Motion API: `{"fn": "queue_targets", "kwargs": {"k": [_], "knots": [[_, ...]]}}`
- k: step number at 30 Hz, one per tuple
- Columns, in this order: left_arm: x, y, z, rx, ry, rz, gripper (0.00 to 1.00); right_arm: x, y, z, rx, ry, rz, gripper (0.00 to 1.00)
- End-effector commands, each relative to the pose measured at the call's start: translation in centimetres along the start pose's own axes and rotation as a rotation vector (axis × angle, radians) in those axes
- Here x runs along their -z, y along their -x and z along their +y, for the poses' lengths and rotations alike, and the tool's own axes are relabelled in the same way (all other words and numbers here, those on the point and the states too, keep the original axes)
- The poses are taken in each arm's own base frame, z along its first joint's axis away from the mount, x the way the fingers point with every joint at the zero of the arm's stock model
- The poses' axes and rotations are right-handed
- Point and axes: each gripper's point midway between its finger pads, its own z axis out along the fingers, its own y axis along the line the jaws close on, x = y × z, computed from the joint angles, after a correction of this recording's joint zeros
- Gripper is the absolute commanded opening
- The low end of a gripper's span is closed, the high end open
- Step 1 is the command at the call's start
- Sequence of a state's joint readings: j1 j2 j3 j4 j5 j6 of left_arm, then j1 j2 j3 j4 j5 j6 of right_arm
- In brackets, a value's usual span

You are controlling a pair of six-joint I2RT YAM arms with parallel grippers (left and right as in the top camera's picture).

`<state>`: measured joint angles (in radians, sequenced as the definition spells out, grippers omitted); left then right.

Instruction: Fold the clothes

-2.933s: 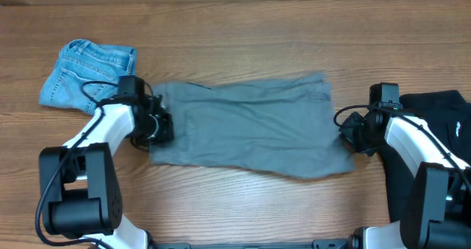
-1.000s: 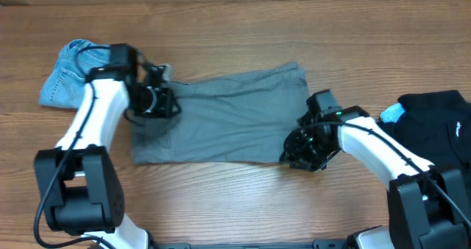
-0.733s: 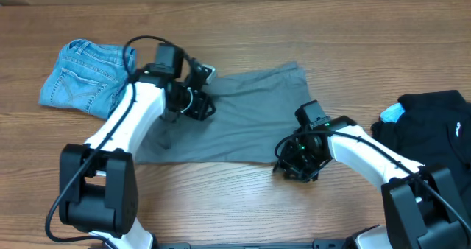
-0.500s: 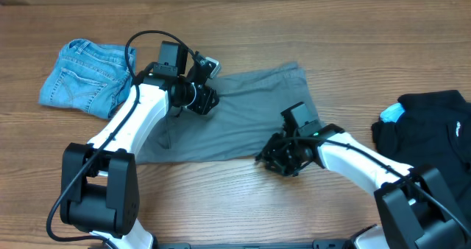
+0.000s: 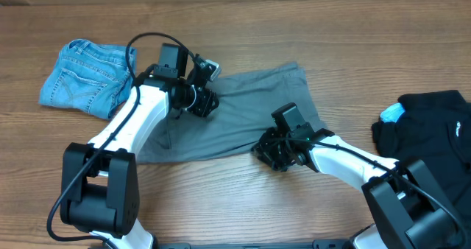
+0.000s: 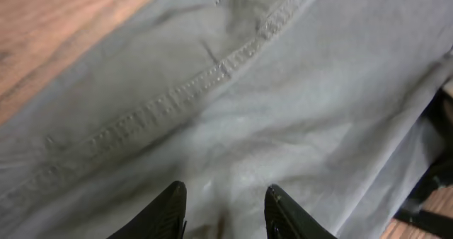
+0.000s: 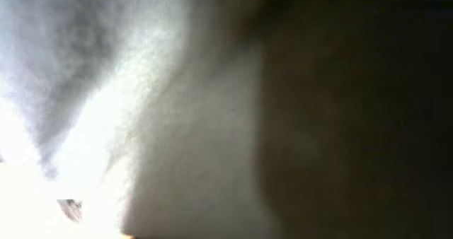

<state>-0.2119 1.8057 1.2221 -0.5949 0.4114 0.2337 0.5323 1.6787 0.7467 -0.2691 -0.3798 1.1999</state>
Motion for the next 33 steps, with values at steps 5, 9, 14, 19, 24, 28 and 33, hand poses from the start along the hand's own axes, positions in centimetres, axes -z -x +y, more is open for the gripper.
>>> {"fn": "queue_targets", "kwargs": {"k": [5,9,14,19,24,28,33], "knots": [[-1.6,-3.1,-0.2,-0.022,-0.013,0.06,0.41,0.1,2.4,-2.0,-0.062,-0.062,-0.077,0.19],[-1.6,-2.9,1.2,-0.028,0.063,0.06,0.4,1.4,2.3,-3.7,-0.096,-0.108,-0.025,0.04],[-1.4,-2.6,2.9,-0.039,0.162,0.056,0.34,4.3,2.3,-4.8,-0.025,-0.2,-0.01,0.04],[-0.9,-2.1,5.4,0.008,0.303,0.037,0.27,7.1,3.2,-6.3,0.039,-0.345,-0.062,0.04],[-0.3,-2.4,6.8,0.06,0.35,0.038,0.24,9.4,3.2,-10.3,0.073,-0.55,-0.071,0.04],[-0.1,-2.5,7.3,0.091,0.335,0.03,0.23,10.6,3.6,-11.9,0.072,-0.635,-0.092,0.04],[-0.9,-2.3,4.0,0.057,0.143,0.017,0.43,10.3,4.1,-11.3,0.099,-0.608,-0.103,0.04]]}}
